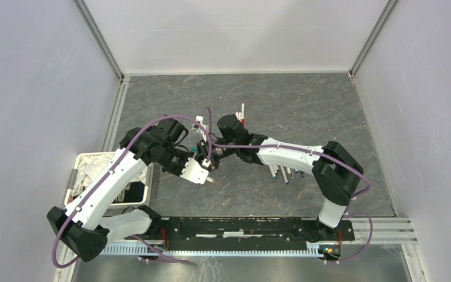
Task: Open the pen caps
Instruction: Open the pen cap from the pen, then place the pen cap at the center of the board.
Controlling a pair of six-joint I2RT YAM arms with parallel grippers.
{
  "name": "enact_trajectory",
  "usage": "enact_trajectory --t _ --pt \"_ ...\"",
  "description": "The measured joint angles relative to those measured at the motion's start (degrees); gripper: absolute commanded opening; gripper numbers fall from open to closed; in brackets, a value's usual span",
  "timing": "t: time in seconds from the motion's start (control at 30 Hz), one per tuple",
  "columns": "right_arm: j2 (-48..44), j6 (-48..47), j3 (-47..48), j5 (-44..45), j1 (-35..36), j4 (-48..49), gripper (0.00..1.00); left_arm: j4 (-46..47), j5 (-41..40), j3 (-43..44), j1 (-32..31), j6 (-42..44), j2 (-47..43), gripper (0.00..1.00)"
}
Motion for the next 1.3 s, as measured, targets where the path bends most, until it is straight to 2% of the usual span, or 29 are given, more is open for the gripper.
enact_trajectory --t 0.2,0.3,0.37,0.47,0.6,0.7,0.83,1.0,1.3 --pt "-1.7 -3.2 -2.2 1.4 -0.2 -0.3 0.00 0.7 -0.9 -0.2 -0.7 0.1 0.6 0.02" --pt "-5.7 -5.8 -6.4 4.9 -0.4 -0.1 0.00 3.4 -0.6 -1.0 -2.0 0.8 0.7 0.02" --pt "-9.5 -8.3 -10.8 3.9 -0.9 -4.1 0.00 3.5 -6.1 -1.4 -1.1 1.7 0.9 0.02" --pt "-14.8 -11.8 -18.6 3.6 -1.5 -12.6 0.00 3.3 -12.1 -1.5 3.9 3.6 2.4 0.02" --pt "-19.1 -15.0 -25.5 3.8 -2.8 -21.2 0.00 4.3 -14.9 -0.4 7.4 4.6 6.2 0.02" --pt "-22.4 -16.5 -27.2 5.0 -4.8 -25.5 0.00 6.2 -14.2 -0.4 7.7 3.9 7.5 0.02" --pt "-28.0 -18.1 -27.2 9.3 -11.2 -27.4 0.00 10.7 -10.7 -0.6 7.4 -2.7 9.4 0.02" --pt "-32.2 -19.2 -26.9 21.4 -21.4 -28.7 0.00 19.3 -7.6 -1.3 6.8 -13.7 17.5 0.02" --pt "-36.3 -18.3 -30.0 40.2 -28.7 -26.4 0.00 33.5 -4.5 -0.8 6.6 -28.0 31.9 0.02"
